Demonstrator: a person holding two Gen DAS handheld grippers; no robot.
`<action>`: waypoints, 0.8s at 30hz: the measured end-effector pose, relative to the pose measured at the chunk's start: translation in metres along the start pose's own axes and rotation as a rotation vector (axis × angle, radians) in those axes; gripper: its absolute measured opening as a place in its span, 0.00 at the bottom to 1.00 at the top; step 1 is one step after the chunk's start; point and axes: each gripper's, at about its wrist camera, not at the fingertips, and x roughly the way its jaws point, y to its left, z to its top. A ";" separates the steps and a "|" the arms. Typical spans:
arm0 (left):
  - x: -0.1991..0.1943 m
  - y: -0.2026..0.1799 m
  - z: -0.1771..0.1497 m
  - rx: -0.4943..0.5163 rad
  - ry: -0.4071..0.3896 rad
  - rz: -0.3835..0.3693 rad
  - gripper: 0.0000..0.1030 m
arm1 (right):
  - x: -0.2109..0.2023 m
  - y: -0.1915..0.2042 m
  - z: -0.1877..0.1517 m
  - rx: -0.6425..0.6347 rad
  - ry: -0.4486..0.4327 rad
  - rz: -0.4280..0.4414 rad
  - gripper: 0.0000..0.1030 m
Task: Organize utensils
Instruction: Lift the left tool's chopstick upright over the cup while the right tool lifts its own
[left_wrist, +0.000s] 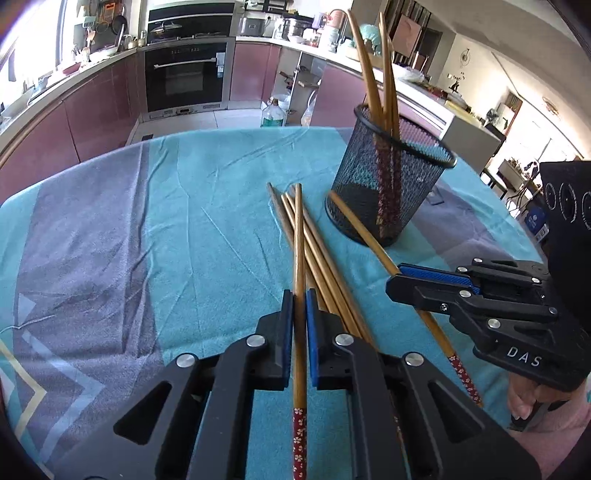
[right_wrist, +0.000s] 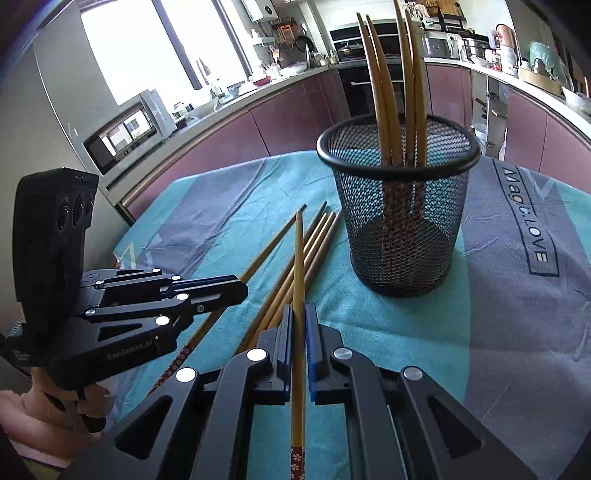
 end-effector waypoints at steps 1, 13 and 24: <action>-0.005 0.000 0.001 0.000 -0.010 -0.010 0.07 | -0.004 0.000 0.000 0.001 -0.009 0.006 0.05; -0.071 -0.003 0.023 -0.002 -0.150 -0.152 0.07 | -0.063 -0.009 0.014 0.022 -0.178 0.029 0.05; -0.118 -0.010 0.045 -0.004 -0.280 -0.231 0.07 | -0.099 -0.022 0.034 0.017 -0.295 0.011 0.05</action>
